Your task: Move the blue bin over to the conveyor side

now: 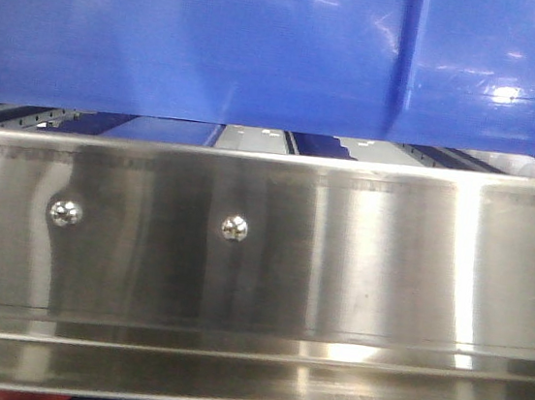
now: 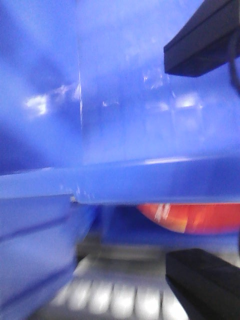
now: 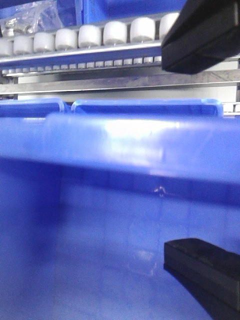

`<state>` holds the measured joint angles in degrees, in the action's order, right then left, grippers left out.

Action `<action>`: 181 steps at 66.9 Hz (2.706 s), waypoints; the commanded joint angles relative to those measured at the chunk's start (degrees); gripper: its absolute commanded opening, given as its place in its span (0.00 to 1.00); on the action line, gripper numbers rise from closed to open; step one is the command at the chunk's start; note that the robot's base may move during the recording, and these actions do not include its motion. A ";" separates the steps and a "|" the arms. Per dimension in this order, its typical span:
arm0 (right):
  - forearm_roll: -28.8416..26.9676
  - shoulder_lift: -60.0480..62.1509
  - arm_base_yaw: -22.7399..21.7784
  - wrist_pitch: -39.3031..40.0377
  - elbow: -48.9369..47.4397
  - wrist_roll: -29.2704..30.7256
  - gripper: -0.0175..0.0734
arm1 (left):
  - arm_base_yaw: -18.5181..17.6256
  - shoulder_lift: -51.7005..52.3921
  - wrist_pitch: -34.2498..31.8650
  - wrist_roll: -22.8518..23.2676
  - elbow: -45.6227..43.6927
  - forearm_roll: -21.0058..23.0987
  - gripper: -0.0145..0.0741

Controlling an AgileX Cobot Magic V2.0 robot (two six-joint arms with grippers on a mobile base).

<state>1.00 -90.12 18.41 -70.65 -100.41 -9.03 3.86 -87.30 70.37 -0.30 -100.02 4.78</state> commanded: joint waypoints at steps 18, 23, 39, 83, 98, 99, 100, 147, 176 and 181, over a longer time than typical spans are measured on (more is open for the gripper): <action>0.79 0.01 0.07 0.68 -0.15 -0.10 0.80 | -0.28 -2.15 -0.40 -0.90 -0.02 -1.10 0.84; 0.79 0.01 0.07 0.68 -0.15 -0.10 0.80 | -1.23 -2.73 -0.40 -1.02 -0.02 -1.24 0.84; 0.79 0.01 0.07 0.68 -0.15 -0.10 0.80 | -2.71 -4.03 -0.40 -1.02 -0.02 -3.03 0.84; 0.79 0.01 0.07 0.68 -0.15 0.01 0.10 | -2.71 -3.92 -0.40 -0.68 -0.13 -4.06 0.37; 0.79 0.01 0.07 0.68 -0.15 0.01 0.10 | -2.86 -3.80 -0.40 -0.68 -0.13 -4.06 0.18; 0.79 0.01 0.07 0.68 -0.15 0.01 0.10 | -2.86 -3.81 -0.40 -0.68 -0.13 -4.06 0.17; 0.79 0.01 0.07 0.68 -0.15 0.01 0.10 | -2.86 -3.81 -0.40 -0.68 -0.13 -4.06 0.17; 1.87 14.21 0.07 1.36 -0.04 1.02 0.10 | -2.86 15.29 -4.76 -0.65 7.03 -2.59 0.16; 3.01 26.22 0.07 0.73 12.31 3.09 0.10 | -2.86 29.95 -9.36 -0.65 22.94 -1.54 0.16; 3.01 27.47 0.07 0.68 14.63 3.82 0.10 | -2.86 31.14 -9.36 -0.65 23.34 -1.54 0.16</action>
<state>-0.64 -65.43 18.88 -73.86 -87.57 -7.09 1.08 -58.70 65.75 0.00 -76.62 5.40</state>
